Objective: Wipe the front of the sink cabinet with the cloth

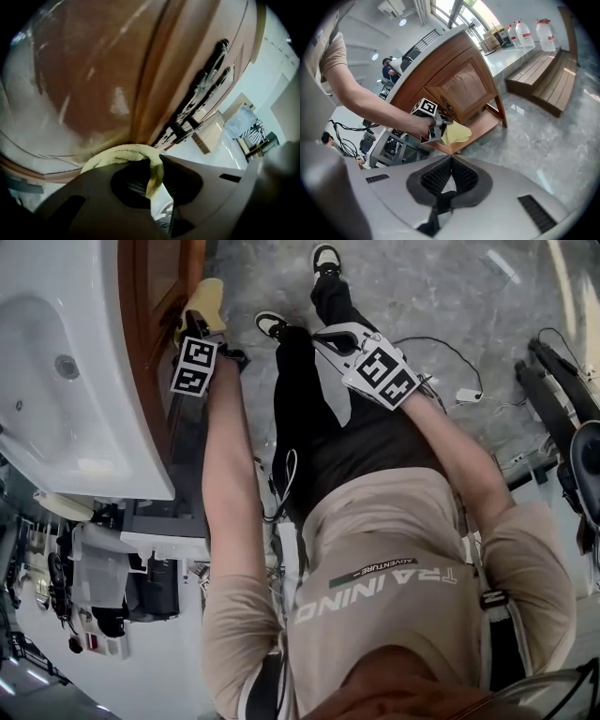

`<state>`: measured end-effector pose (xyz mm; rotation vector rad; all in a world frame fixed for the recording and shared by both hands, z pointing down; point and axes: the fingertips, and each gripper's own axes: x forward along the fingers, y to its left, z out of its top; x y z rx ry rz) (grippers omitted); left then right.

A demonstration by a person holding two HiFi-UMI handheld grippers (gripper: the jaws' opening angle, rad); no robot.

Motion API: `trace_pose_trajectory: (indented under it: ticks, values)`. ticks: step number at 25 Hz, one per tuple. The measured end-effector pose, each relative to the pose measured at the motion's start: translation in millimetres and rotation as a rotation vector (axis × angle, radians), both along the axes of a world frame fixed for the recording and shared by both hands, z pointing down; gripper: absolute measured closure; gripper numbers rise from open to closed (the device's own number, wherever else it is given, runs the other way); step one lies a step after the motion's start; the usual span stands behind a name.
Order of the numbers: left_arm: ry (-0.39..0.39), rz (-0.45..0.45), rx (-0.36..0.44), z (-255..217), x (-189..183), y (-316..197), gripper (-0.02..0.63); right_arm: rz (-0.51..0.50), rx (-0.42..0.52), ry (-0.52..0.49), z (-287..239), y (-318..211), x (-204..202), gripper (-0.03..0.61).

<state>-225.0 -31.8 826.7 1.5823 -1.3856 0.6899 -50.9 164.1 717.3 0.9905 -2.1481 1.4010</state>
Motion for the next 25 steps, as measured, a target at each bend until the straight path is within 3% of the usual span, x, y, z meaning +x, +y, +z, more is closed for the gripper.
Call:
trace_pose_trajectory:
  ticks: [12, 21, 25]
  values:
    - [-0.019, -0.009, 0.03, -3.0, 58.1, -29.5, 0.571, 0.04, -0.014, -0.023, 7.6, -16.9, 42.3, 0.566]
    - [0.019, -0.045, 0.045, -1.8, 106.6, -62.4, 0.571, 0.08, -0.014, -0.024, 14.3, -37.2, 81.5, 0.566]
    - [0.012, 0.013, 0.071, -4.0, 136.3, -84.7, 0.571, 0.097, -0.017, -0.027, 18.6, -44.1, 99.9, 0.566]
